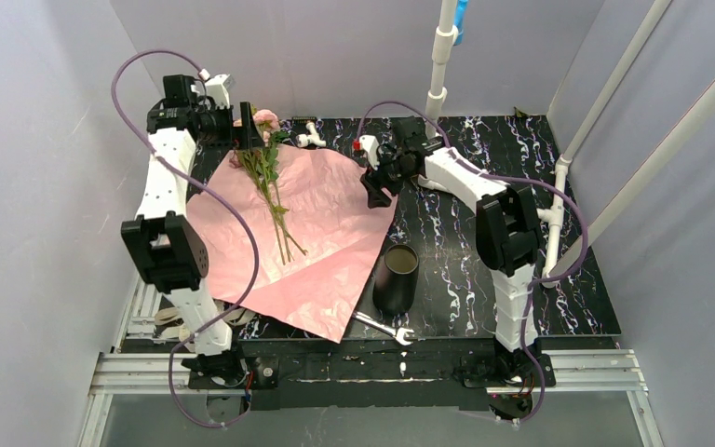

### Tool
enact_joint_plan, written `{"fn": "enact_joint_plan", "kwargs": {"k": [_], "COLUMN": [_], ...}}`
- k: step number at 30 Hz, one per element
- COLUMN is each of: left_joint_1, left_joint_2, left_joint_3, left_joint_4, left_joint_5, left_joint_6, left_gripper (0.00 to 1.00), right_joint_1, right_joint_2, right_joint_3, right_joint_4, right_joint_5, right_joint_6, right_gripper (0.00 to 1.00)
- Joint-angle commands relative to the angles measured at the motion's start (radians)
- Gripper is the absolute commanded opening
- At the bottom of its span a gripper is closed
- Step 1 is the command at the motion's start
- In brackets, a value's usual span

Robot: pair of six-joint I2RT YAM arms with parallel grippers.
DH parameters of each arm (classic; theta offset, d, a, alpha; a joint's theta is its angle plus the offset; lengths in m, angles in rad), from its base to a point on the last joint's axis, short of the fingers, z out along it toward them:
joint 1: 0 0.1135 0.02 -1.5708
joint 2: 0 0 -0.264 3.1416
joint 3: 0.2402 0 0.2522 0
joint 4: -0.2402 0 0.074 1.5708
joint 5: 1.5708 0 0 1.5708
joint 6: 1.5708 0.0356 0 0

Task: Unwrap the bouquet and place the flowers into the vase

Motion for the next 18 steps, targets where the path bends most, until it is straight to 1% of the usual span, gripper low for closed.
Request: {"fn": "enact_joint_plan", "kwargs": {"k": [1, 3, 5, 6, 7, 10, 18], "left_joint_1": [-0.006, -0.004, -0.005, -0.005, -0.007, -0.009, -0.026], "left_joint_2": [0.105, 0.160, 0.200, 0.222, 0.241, 0.308, 0.461], "left_joint_3": [0.089, 0.119, 0.129, 0.134, 0.138, 0.169, 0.257], "left_joint_4": [-0.032, -0.020, 0.005, 0.020, 0.036, 0.064, 0.090], "left_joint_5": [-0.195, -0.220, -0.210, -0.206, -0.203, -0.214, -0.272], "left_joint_6": [-0.312, -0.343, -0.368, -0.380, -0.392, -0.408, -0.380], "left_gripper": [0.80, 0.70, 0.59, 0.54, 0.52, 0.49, 0.48], "right_joint_1": [-0.005, -0.005, -0.007, -0.008, -0.009, -0.014, -0.031], "right_joint_2": [-0.060, -0.056, -0.048, -0.045, -0.039, -0.023, 0.035], "right_joint_3": [0.028, 0.041, 0.054, 0.062, 0.069, 0.094, 0.170], "right_joint_4": [0.091, 0.089, 0.081, 0.075, 0.068, 0.043, -0.001], "right_joint_5": [0.026, 0.039, 0.046, 0.048, 0.051, 0.054, 0.056], "right_joint_6": [0.068, 0.077, 0.080, 0.080, 0.077, 0.076, 0.073], "right_gripper": [0.75, 0.76, 0.77, 0.77, 0.77, 0.77, 0.77]}}
